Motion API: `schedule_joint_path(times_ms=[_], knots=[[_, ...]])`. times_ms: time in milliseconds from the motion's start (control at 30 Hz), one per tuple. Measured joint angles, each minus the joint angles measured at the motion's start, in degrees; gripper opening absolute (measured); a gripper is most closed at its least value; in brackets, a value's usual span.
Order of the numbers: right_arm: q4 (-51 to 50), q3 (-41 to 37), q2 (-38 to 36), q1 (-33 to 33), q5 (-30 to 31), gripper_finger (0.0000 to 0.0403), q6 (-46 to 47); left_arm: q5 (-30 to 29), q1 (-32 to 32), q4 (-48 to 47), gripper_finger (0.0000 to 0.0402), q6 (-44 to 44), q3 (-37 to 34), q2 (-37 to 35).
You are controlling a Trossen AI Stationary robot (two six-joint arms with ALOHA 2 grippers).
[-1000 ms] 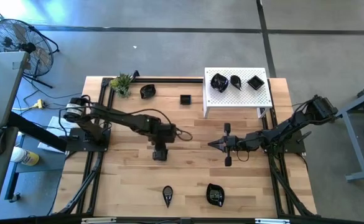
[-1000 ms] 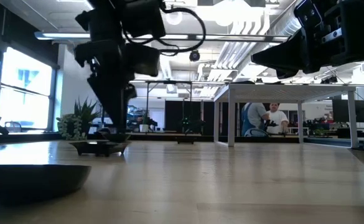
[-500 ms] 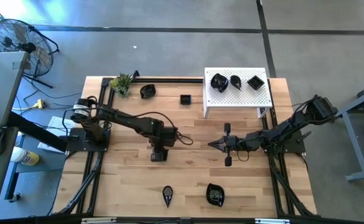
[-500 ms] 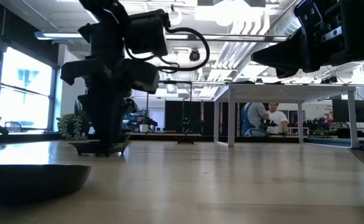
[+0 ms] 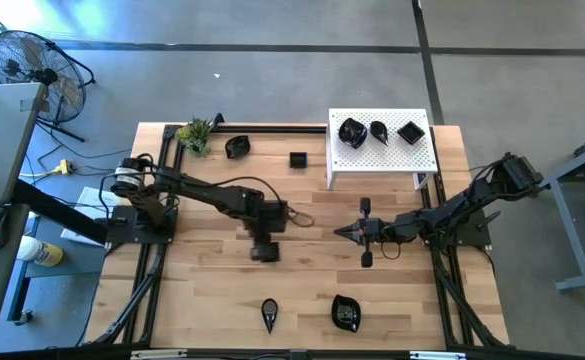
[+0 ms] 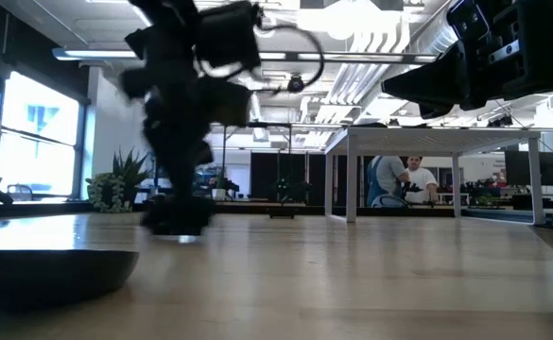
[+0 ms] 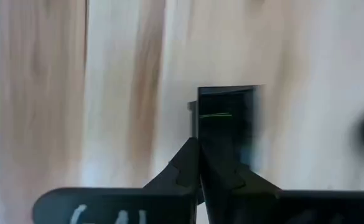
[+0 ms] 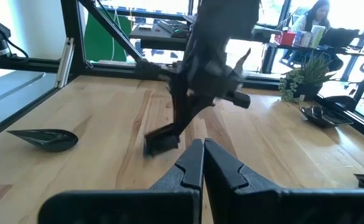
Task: Pick & Place Mini shaped plates
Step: Stack the black square plate on top of the black square plates on the shelf
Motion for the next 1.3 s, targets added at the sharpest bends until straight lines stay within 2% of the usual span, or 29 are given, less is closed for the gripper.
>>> schedule_joint_path(times_ms=[200,333,433,500,667,867,967,1133,1233,1300], knots=[[0.11,0.0,0.0,-0.01,0.0,0.0,0.0,-1.57,0.3,17.32,0.0001,-22.07,1.01,-0.29],[0.23,0.0,0.0,0.01,0.0,0.0,0.0,-7.52,0.9,26.77,0.0001,-29.43,1.14,2.83],[0.23,0.0,0.0,-0.01,0.0,0.0,0.0,-9.31,2.67,33.01,0.0001,-32.27,1.09,5.92],[0.27,0.0,0.0,-0.01,-0.02,0.0,0.0,-10.24,3.77,35.85,0.0001,-32.48,1.97,7.96],[0.28,0.0,0.0,-0.01,-0.02,0.0,0.0,-10.1,5.51,35.97,0.0001,-32.48,5.08,13.37],[0.0,0.0,0.01,-0.01,-0.02,0.0,0.0,-8.05,5.89,35.48,0.0006,-32.42,5.85,13.66],[-0.03,0.0,0.02,-0.01,-0.02,0.0,0.0,-7.32,5.85,33.47,0.003,-31.09,5.74,13.77],[-0.03,0.0,0.02,-0.01,0.0,0.0,1.25,-5.47,5.91,30.15,0.0092,-27.22,5.74,13.4],[-0.03,0.0,0.02,-0.01,0.0,0.0,2.25,-1.98,6.35,29.57,0.0121,-21.72,5.74,13.22],[-0.03,0.0,0.02,-0.01,0.33,0.0,3.19,0.26,6.68,28.32,0.0125,-17.14,5.74,13.2]])
